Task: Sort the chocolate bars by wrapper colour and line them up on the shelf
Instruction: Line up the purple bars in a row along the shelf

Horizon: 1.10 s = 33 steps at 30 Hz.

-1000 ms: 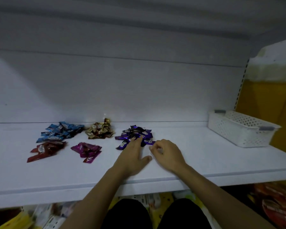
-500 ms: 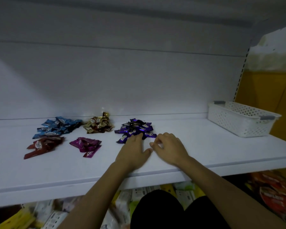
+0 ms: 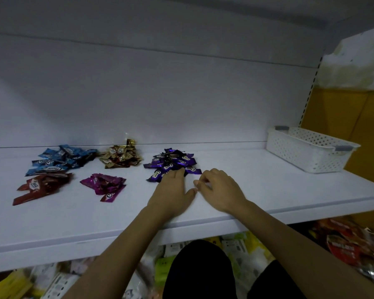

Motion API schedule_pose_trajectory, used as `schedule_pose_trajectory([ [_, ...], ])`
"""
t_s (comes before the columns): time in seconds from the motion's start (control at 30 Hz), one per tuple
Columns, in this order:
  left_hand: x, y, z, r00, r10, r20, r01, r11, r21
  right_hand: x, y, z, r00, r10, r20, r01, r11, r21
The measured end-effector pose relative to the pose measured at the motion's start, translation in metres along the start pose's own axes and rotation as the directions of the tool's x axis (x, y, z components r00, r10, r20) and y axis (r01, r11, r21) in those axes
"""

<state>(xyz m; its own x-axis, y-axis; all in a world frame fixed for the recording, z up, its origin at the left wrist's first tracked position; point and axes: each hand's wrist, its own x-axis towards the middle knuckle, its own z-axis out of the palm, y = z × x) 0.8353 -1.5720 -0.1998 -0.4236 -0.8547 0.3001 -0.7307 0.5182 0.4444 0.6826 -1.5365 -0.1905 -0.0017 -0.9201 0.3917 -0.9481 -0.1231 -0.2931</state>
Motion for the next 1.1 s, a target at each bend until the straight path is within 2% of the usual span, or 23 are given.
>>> schedule_pose_trajectory([
  [0.07,-0.002,-0.001,0.0,0.999,0.032,-0.035,-0.031,0.999,0.035,-0.002,-0.002,0.0,1.0,-0.005,0.001,0.005,1.0,-0.012],
  [0.17,-0.001,-0.003,0.002,0.994,0.065,-0.09,-0.048,0.984,0.173,-0.004,-0.001,0.0,1.0,-0.013,0.0,0.013,1.0,-0.014],
  [0.23,0.006,-0.003,0.002,0.994,0.075,-0.078,-0.053,0.965,0.256,-0.002,0.002,0.0,1.0,-0.017,0.005,0.017,1.0,-0.003],
  [0.4,0.042,0.001,0.006,0.995,0.066,-0.071,-0.037,0.934,0.354,0.009,0.015,-0.002,0.997,0.056,0.044,-0.063,0.983,0.171],
  [0.5,0.072,-0.007,0.008,0.999,-0.034,-0.024,0.04,0.929,0.369,0.025,0.031,-0.003,0.989,0.129,0.074,-0.145,0.942,0.302],
  [0.63,0.108,-0.025,0.0,0.965,-0.209,0.161,0.147,0.933,0.329,0.07,0.053,-0.007,0.981,0.182,0.069,-0.194,0.876,0.441],
  [0.67,0.114,-0.027,0.0,0.965,-0.198,0.172,0.133,0.934,0.331,0.083,0.057,-0.006,0.981,0.182,0.074,-0.195,0.872,0.448],
  [0.73,0.122,-0.03,0.002,0.99,-0.107,0.093,0.063,0.919,0.388,0.104,0.061,0.0,0.984,0.16,0.073,-0.176,0.875,0.451],
  [0.83,0.127,-0.036,-0.001,1.0,0.023,-0.002,-0.02,0.901,0.434,0.117,0.062,0.016,0.998,0.054,0.029,-0.062,0.879,0.473],
  [0.93,0.133,-0.039,-0.01,0.997,0.079,-0.019,-0.064,0.914,0.401,0.119,0.068,0.026,0.998,-0.044,-0.033,0.055,0.869,0.491],
  [1.03,0.146,-0.036,-0.023,0.994,0.091,-0.067,-0.063,0.936,0.346,0.121,0.077,0.025,0.996,-0.032,-0.084,0.074,0.821,0.566],
  [1.1,0.152,-0.034,-0.028,0.992,0.113,-0.06,-0.08,0.913,0.4,0.116,0.078,0.027,0.998,-0.042,-0.051,0.064,0.82,0.569],
])
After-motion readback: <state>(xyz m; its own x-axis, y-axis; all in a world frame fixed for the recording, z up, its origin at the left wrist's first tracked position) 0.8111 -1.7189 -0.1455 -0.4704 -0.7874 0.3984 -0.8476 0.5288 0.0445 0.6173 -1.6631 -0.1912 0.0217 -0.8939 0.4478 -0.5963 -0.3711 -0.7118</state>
